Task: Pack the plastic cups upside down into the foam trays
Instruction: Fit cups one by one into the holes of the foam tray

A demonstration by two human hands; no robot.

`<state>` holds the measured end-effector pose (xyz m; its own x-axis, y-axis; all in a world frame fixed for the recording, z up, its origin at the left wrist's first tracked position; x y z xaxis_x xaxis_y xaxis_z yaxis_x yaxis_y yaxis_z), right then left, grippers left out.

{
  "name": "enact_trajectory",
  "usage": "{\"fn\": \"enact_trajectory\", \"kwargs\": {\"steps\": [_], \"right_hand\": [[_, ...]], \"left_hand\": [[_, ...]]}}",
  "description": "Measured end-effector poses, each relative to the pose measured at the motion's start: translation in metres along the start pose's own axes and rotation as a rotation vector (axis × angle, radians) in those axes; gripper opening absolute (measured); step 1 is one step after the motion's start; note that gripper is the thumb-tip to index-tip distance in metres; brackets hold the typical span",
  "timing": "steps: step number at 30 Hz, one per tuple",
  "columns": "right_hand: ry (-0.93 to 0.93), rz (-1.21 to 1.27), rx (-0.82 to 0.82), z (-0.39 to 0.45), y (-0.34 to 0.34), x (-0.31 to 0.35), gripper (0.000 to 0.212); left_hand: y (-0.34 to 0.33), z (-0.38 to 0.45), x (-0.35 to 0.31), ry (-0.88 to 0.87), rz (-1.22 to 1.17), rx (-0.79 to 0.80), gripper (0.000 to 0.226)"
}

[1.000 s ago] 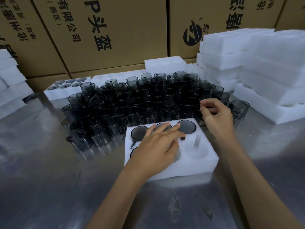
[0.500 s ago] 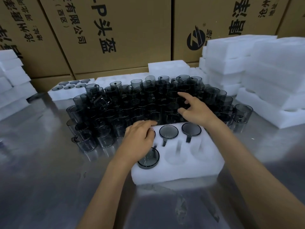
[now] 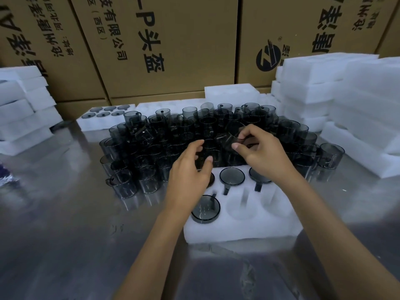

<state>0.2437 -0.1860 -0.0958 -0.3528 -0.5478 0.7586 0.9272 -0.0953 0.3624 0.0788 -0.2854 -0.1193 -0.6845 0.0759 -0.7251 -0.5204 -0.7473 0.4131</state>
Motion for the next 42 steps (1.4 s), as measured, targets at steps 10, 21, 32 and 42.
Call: {"fn": "enact_trajectory", "kwargs": {"steps": [10, 21, 32, 42], "right_hand": [[0.008, 0.131, -0.149, -0.051, -0.015, 0.033, 0.071], [-0.290, 0.596, 0.100, -0.044, 0.002, 0.027, 0.028], [-0.296, 0.429, 0.336, -0.042, 0.023, 0.011, 0.026], [-0.275, 0.258, 0.465, -0.044, 0.022, -0.008, 0.004]], "left_hand": [[-0.008, -0.005, -0.007, 0.078, -0.251, 0.122, 0.109], [-0.014, -0.013, -0.024, 0.107, -0.465, 0.442, 0.097], [-0.008, -0.021, -0.037, -0.037, -0.197, 0.616, 0.056], [-0.005, -0.027, -0.034, 0.007, -0.086, 0.745, 0.060]]}}
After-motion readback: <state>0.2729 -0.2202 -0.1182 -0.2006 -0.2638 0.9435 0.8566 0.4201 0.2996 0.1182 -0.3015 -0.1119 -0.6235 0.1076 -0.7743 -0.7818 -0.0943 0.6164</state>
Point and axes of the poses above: each hand's wrist, its own z-axis towards the middle knuckle, its own y-axis out of the back of the hand, x = y × z, the point moved 6 cm from there along z, towards the middle knuckle, and after that the axes turned 14 degrees about -x, right-handed, at the moved point
